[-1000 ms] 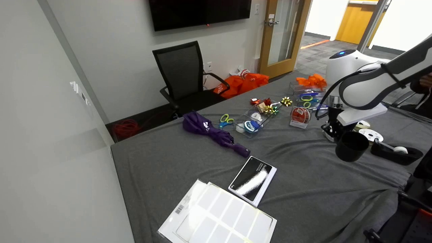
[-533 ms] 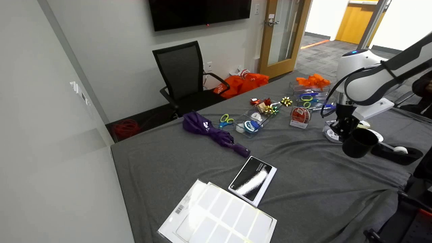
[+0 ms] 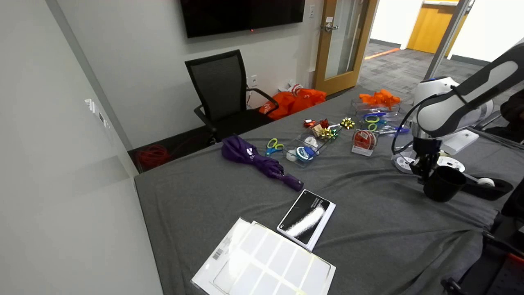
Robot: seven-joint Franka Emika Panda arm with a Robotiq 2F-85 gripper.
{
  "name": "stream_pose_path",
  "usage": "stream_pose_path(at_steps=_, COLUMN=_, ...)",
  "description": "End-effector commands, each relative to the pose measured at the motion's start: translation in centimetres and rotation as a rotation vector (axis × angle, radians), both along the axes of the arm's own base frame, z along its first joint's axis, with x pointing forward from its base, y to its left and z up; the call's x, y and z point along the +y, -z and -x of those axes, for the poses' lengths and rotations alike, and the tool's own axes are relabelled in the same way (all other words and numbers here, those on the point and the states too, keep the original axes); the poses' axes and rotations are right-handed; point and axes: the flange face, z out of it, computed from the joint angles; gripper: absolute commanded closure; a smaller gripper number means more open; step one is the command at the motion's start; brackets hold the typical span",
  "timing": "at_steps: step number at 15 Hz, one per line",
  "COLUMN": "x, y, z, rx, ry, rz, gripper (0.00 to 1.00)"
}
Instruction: Move the mug forwards.
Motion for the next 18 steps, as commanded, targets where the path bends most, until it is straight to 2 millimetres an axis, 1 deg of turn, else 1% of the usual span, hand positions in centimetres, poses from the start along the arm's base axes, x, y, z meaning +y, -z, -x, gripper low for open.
stream_pose_path(at_steps=1, x=-0.7, y=1.5, z=-0.1, rx=0.004, ry=-0.061, rz=-0.049, gripper=0.95)
stream_pose_path(at_steps=3, x=-0.8, y=2.0, z=0.0, rx=0.022, ry=-0.074, rz=-0.051, gripper=0.95)
stream_pose_path(at_steps=4, x=-0.8, y=2.1, z=0.1, rx=0.028, ry=-0.075, rz=-0.051, gripper=0.56)
stream_pose_path(at_steps=5, x=-0.9, y=2.1, z=0.0, rx=0.031, ry=-0.076, rz=-0.051, gripper=0.56)
stream_pose_path(at_steps=6, x=-0.9, y=2.0, z=0.0, rx=0.03, ry=-0.076, rz=-0.051, gripper=0.5)
stream_pose_path(at_steps=10, x=-0.9, y=1.3, z=-0.1, rx=0.019, ry=-0.086, rz=-0.044, gripper=0.21)
stream_pose_path(at_steps=12, x=-0.8, y=0.5, z=0.0, rx=-0.013, ry=-0.087, rz=-0.02, gripper=0.07)
stream_pose_path(at_steps=13, x=-0.7, y=0.0, z=0.1, rx=-0.033, ry=-0.089, rz=-0.011, gripper=0.02)
stream_pose_path(at_steps=14, x=-0.6, y=-0.6, z=0.1, rx=-0.059, ry=-0.094, rz=0.0, gripper=0.0)
stream_pose_path(at_steps=18, x=0.4, y=-3.3, z=0.2, rx=-0.196, ry=-0.116, rz=0.025, gripper=0.0)
